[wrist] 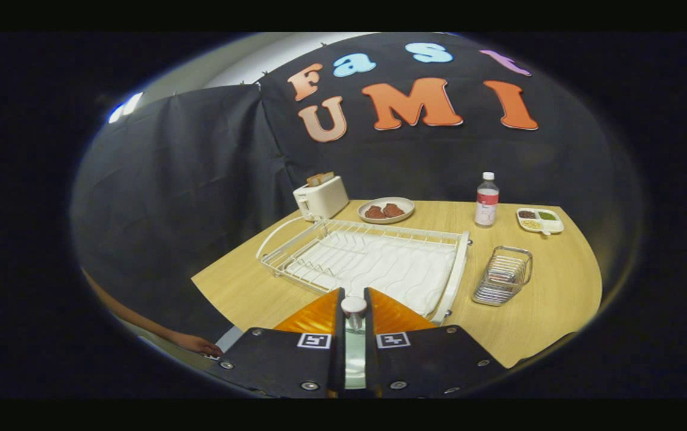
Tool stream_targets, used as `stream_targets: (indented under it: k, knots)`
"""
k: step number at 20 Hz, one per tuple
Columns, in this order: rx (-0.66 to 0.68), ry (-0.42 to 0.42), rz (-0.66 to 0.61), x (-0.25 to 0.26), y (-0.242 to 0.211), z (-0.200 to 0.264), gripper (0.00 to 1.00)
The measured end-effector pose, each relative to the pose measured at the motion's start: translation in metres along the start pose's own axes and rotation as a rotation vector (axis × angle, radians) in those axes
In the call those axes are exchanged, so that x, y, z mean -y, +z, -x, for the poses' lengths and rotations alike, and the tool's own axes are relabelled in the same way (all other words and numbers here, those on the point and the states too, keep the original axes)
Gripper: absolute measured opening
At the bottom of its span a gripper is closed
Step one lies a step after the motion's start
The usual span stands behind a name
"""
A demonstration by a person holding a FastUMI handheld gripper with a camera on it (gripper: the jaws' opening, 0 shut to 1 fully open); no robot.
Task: Take the plate from the dish rack, then take the spoon from the basket and place it into the plate.
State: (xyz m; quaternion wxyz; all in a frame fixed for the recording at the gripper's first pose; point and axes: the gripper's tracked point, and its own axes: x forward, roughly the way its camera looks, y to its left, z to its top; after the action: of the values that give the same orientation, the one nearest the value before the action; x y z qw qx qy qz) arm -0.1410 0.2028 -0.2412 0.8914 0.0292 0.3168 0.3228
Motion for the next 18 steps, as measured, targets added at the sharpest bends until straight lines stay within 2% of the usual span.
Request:
stream_targets:
  k: [4,13,16,18]
  knots:
    - [-0.049,0.025,0.022,-0.005,-0.025,-0.003,0.13]
    - [-0.105,-0.004,0.001,0.020,-0.057,0.031,0.14]
    - [-0.157,-0.054,0.013,0.036,-0.082,0.041,0.16]
    - [-0.177,-0.066,-0.050,0.041,-0.095,0.042,0.17]
